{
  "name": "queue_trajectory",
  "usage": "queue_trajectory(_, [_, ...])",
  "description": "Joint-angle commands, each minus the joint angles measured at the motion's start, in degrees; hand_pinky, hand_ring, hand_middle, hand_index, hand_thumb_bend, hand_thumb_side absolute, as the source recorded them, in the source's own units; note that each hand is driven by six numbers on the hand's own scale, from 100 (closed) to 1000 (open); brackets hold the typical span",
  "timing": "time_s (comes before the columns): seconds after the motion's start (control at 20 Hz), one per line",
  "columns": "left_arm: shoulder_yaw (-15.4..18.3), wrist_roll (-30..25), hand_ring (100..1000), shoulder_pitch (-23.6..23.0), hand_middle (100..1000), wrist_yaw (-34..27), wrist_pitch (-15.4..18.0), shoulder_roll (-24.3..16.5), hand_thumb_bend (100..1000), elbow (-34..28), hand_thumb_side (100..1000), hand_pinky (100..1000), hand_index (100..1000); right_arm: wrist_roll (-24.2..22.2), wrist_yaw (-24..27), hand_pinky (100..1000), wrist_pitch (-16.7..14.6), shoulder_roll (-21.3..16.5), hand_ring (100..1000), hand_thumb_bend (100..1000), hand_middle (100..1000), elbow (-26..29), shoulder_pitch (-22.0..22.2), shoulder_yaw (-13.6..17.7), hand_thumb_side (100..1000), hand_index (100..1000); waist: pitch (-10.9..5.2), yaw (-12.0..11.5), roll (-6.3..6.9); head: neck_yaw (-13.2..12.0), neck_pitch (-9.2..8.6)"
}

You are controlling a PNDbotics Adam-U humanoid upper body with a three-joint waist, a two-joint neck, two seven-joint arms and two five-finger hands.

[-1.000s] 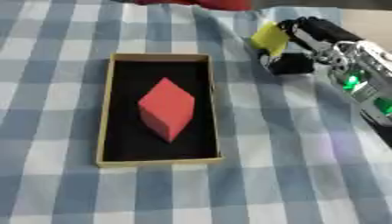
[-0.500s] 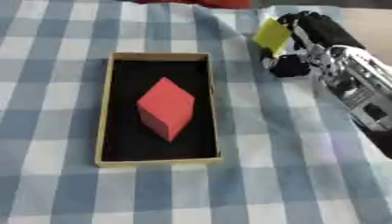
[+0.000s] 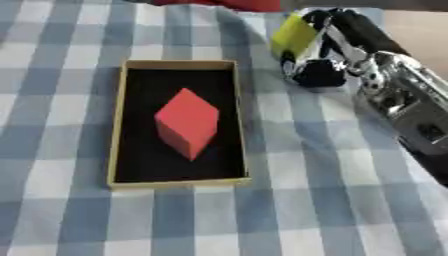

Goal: Pick up objects on the table and place them in the box.

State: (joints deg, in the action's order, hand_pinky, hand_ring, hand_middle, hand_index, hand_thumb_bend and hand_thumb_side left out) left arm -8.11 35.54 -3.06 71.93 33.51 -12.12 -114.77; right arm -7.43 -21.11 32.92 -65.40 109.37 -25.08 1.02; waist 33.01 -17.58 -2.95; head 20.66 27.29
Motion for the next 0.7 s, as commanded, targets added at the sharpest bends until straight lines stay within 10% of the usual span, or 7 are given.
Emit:
queue_trajectory(0.05, [0.06,0.86,698,-0.68,577,-0.55,1.25,-1.31,100,0.18,243,656,411,0.71,0.97,712,0.15,-2.88,558,100,374,2.28,-0.06,1.44,469,637,-1.88,0.27,-0.03,-0.26,0.45])
queue_trajectory(0.1, [0.15,0.90,698,-0.70,576,-0.71,1.21,-1.47,100,0.18,243,656,411,0.76,0.80,712,0.19,-3.11,558,100,373,2.72,0.06,1.53,363,638,-2.17,0.36,-0.06,-0.30,0.58])
queue_trajectory(0.7, [0.83,0.17,696,-0.90,575,-4.57,2.42,-3.29,100,0.18,235,655,413,-0.94,0.29,709,-6.96,-3.94,556,100,374,5.23,-0.94,-0.62,346,634,-5.39,0.80,-0.34,-1.08,3.34])
